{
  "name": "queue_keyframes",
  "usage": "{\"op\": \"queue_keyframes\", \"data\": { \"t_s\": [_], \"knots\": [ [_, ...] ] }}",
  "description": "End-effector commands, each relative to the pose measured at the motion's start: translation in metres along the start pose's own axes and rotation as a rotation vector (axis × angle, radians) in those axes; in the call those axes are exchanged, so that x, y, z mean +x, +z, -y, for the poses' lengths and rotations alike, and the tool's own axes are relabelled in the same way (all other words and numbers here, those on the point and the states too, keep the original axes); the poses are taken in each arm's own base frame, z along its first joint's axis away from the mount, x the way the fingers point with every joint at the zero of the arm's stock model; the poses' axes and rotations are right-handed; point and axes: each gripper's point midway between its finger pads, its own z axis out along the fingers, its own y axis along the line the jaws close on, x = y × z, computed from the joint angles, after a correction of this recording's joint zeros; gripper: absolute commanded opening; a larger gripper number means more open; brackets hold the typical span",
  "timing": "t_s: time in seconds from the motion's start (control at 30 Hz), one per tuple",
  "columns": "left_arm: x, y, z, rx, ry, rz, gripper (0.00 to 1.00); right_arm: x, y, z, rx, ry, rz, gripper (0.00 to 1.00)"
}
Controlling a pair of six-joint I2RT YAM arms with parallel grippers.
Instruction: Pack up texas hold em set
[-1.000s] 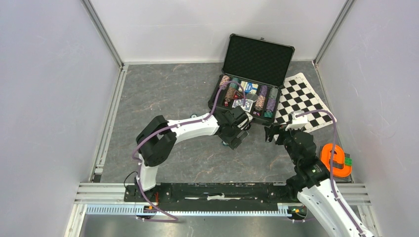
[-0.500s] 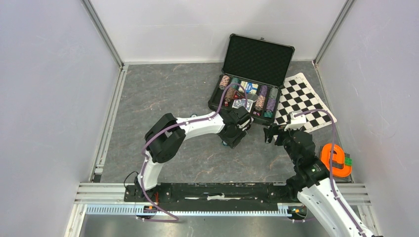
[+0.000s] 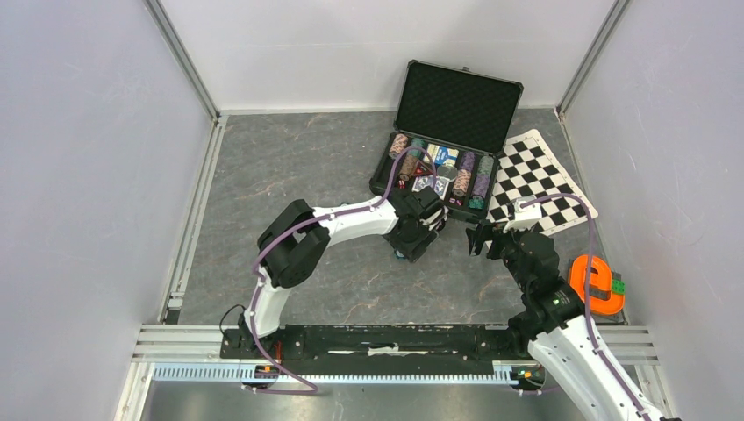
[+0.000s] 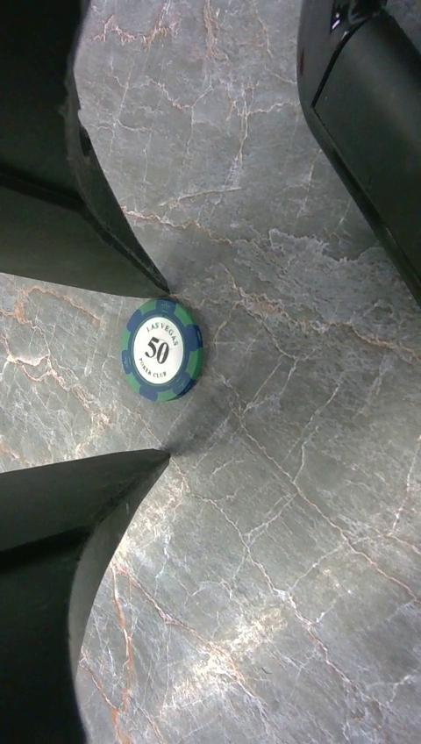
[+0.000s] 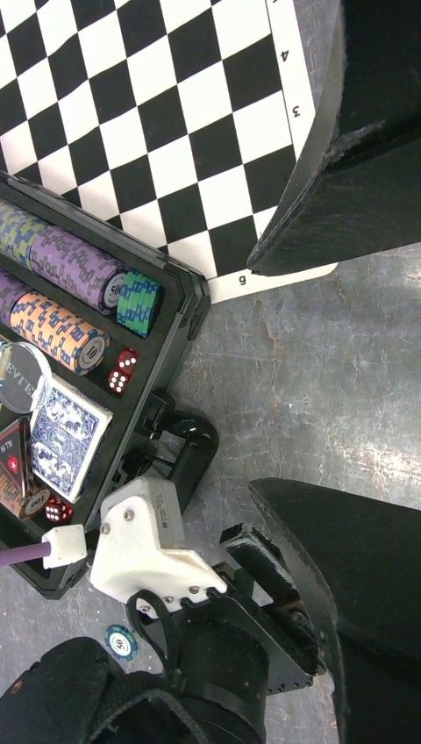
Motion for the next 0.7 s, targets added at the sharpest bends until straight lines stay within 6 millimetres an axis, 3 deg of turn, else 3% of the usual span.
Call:
{"op": "queue_keyframes", "data": {
  "t_s": [0.0,0.27,0.43,0.5,0.67],
  "knots": [
    [0.0010,0.0033,0.0014,0.073,-0.056,-0.012,0.68,-0.0175,0.0004,-0.0065,-0.028,0.000,0.050,0.90],
    [0.0091,0.0044,0.0024,0.094,-0.039,-0.043,0.63,-0.0185,0.0000,-0.0086,-0.037,0.006,0.050,0.90],
    [0.0089,0.0026,0.0001,0.041,-0.026,-0.029,0.71,-0.0189,0.0003,-0.0093,-0.040,0.006,0.048,0.91],
    [0.0077,0.0029,-0.0007,0.013,-0.026,-0.021,0.63,-0.0174,0.0010,-0.0097,-0.042,0.008,0.043,0.91],
    [0.0103,0.0094,-0.0071,-0.058,-0.012,-0.022,0.56,-0.0147,0.0017,-0.0107,-0.047,0.013,0.035,0.91]
  ]
}}
